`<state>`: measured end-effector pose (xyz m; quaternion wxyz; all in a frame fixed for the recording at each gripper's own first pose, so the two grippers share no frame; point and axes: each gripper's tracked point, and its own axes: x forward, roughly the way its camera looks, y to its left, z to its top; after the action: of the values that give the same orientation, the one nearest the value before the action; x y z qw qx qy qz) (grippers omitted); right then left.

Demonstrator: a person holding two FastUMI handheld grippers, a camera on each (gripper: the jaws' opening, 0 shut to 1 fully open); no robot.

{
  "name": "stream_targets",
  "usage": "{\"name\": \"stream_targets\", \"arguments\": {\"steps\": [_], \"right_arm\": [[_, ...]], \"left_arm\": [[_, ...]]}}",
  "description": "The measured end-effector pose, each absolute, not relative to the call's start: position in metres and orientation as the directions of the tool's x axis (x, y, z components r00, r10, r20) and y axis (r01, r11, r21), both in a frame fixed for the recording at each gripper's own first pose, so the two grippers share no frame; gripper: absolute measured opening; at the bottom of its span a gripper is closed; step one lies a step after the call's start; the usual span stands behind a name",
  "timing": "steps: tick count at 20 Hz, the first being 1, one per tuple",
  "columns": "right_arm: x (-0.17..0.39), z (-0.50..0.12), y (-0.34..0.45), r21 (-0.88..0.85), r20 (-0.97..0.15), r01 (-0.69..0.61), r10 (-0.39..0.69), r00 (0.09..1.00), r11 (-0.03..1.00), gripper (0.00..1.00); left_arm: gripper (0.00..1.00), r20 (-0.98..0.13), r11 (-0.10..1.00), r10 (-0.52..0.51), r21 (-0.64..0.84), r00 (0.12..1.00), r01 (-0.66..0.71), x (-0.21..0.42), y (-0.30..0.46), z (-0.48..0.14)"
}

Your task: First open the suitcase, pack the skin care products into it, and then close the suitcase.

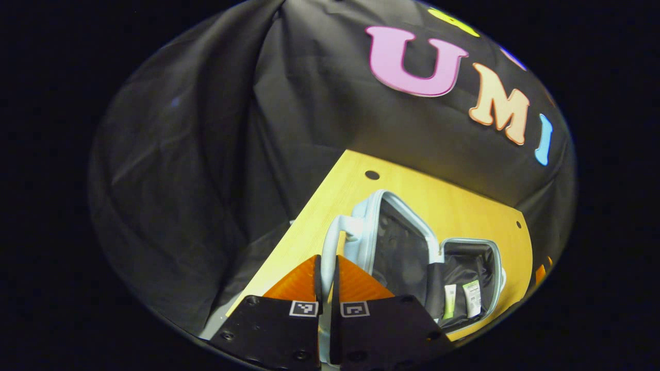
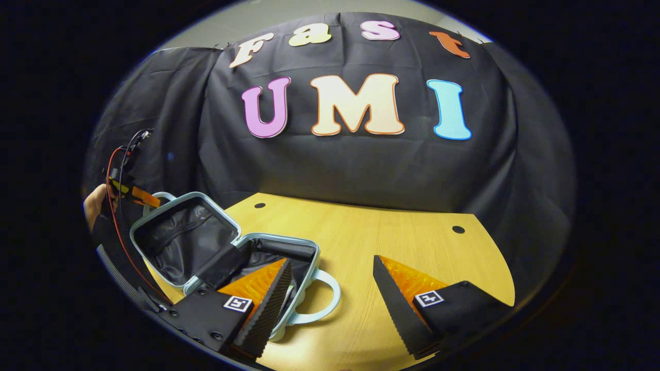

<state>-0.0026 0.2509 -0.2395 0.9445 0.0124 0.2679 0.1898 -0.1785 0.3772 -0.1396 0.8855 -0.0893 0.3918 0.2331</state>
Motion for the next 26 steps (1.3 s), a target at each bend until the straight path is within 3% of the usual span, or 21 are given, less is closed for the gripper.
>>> {"name": "stream_targets", "arguments": {"steps": [8,14,18,26], "right_arm": [[-0.003,-0.228,0.209,0.139,-0.471,-0.39,0.407,0.783,0.91,0.99],[0.001,-0.221,0.162,0.171,-0.442,-0.341,0.382,0.812,0.924,0.99],[-0.002,-0.223,0.134,0.17,-0.451,-0.312,0.355,0.819,0.935,0.99],[-0.001,-0.215,0.092,0.143,-0.443,-0.276,0.31,0.841,0.951,0.98]], "left_arm": [[0.01,-0.671,0.903,0.355,0.066,0.651,-0.424,-0.148,0.298,-0.084],[0.01,-0.62,0.963,0.209,-0.006,0.756,-0.271,-0.102,0.199,-0.061],[0.01,-0.613,0.979,0.146,-0.025,0.776,-0.204,-0.083,0.152,-0.063],[0.02,-0.612,0.976,-0.101,-0.213,0.785,-0.04,-0.054,0.028,-0.097]]}}
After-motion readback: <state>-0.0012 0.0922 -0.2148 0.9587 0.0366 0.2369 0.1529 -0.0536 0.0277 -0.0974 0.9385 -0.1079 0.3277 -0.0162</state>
